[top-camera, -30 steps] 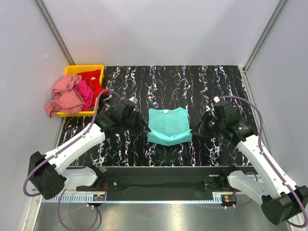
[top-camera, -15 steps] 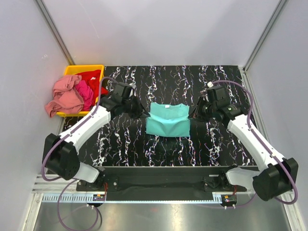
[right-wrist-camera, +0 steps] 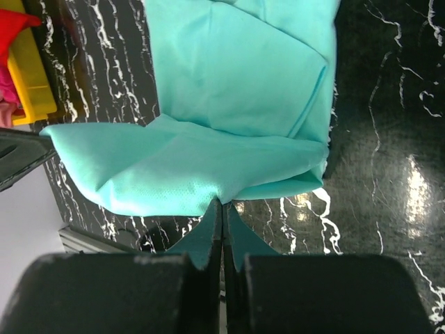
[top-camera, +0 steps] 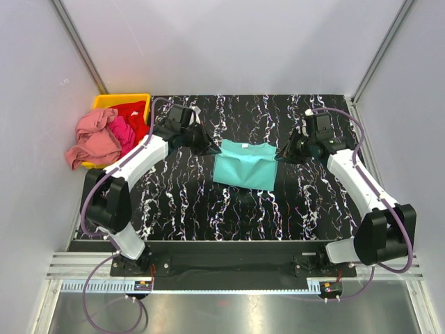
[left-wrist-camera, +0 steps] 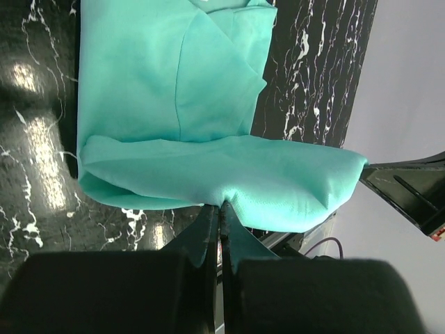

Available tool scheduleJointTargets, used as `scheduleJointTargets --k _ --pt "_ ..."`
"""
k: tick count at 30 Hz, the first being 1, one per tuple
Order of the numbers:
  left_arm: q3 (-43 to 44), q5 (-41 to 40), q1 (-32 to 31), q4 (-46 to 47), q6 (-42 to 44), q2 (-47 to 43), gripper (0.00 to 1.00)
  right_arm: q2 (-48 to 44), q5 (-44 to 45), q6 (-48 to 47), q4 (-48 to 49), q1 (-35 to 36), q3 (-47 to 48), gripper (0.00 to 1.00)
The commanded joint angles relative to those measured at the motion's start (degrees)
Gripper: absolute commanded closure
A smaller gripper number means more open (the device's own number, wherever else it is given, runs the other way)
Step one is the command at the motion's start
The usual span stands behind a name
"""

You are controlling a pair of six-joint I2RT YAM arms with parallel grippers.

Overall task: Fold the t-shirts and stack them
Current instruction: Fold the tshirt

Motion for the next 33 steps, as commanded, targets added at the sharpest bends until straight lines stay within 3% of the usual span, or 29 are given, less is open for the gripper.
scheduleJointTargets --k 1,6,15,19,22,24,25,28,30,33 --pt "3.69 2.61 0.48 2.77 1.66 -0.28 1.00 -0.14 -3.66 -1.75 2.55 -0.14 2.80 1.00" --pt "2.28 2.17 0.48 5.14 0.78 -1.33 1.00 -2.07 -2.70 -1.39 2.02 -0.32 1.92 1.00" --pt "12.38 3.48 1.44 5.58 1.92 4.99 1.00 3.27 -2.96 -2.36 4.21 -2.33 6.05 1.00" --pt "17.82 7.87 3.37 12.68 -0.88 13.23 1.00 9.42 -5.58 -1.58 8.25 -5.84 9.20 1.00" --pt "25.61 12.78 4.61 21.04 -5.63 22.72 0.88 15.93 -6.38 0.00 12.38 -7.43 11.66 1.00" --pt "33.26 11.67 4.79 19.31 -5.99 32.62 0.74 21.63 -6.74 1.41 16.15 -8.40 12.98 0.93" --pt "41.83 11.23 5.05 19.04 -6.43 36.34 0.71 23.74 -6.91 2.63 17.48 -8.93 14.91 0.90" --pt "56.88 12.53 6.28 25.94 -14.66 50.32 0.71 33.84 -9.03 4.13 22.06 -11.12 22.55 0.81" --pt "62.46 10.62 6.98 32.38 -18.98 56.90 0.63 40.68 -8.58 4.67 23.54 -12.18 27.03 0.78" --pt "64.16 8.06 8.04 36.87 -17.78 57.13 0.60 46.43 -8.23 5.55 21.20 -14.55 34.33 0.59"
